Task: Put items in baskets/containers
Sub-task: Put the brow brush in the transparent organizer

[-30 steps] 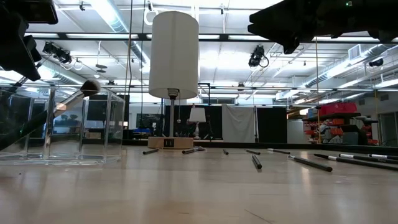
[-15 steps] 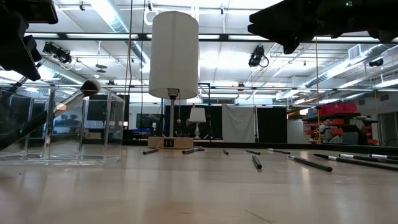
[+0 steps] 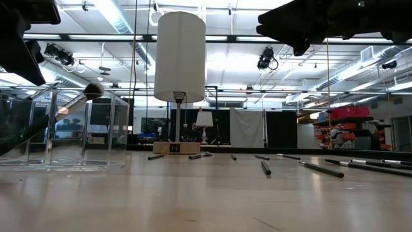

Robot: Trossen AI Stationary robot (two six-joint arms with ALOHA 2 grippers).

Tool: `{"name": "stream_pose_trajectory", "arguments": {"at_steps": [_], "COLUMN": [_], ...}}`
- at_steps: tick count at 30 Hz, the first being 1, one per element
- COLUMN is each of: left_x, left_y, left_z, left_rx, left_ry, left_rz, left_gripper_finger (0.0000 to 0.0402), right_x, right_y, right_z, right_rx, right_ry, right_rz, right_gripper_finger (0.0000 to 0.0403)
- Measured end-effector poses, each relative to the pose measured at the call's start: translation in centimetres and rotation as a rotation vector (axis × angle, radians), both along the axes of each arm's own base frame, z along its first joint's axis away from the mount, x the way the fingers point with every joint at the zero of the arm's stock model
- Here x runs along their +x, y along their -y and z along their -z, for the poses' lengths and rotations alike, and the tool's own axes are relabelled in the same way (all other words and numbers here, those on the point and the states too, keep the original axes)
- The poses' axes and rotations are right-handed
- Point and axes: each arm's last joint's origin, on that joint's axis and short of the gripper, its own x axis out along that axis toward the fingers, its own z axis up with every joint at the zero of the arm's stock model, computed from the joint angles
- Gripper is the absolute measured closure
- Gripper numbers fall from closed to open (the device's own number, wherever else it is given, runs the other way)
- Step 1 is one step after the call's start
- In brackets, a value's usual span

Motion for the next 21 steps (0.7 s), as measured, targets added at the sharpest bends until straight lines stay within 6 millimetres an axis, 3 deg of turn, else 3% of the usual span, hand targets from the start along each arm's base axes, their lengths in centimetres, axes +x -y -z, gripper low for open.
{"name": "stream_pose_trajectory", "arguments": {"at_steps": [7, 13, 17, 21], "left_x": [0.3, 0.7, 1.2, 2.2], "left_y": [0.4, -0.1, -1.2, -2.9], "left_z": [-4.0, -7.8, -7.7, -5.8], "left_rx": [0.036, 0.321, 0.455, 0.506], "left_ry": [0.008, 0.194, 0.209, 0.144], "left_rz": [0.103, 0.073, 0.0, -0.099], "left_gripper_finger": [0.0292, 0.0292, 0.0292, 0.0292], "right_x": [0.0, 0.0, 0.0, 0.1], "right_y": [0.0, 0.0, 0.1, 0.5], "right_z": [0.0, 0.1, 0.3, 0.7], "right_rx": [0.0, -0.002, 0.004, 0.041], "right_ry": [0.0, -0.006, -0.032, -0.064], "right_rz": [0.0, 0.0, 0.006, 0.024], "right_gripper_finger": [0.0257, 0.0257, 0.0257, 0.0257]}}
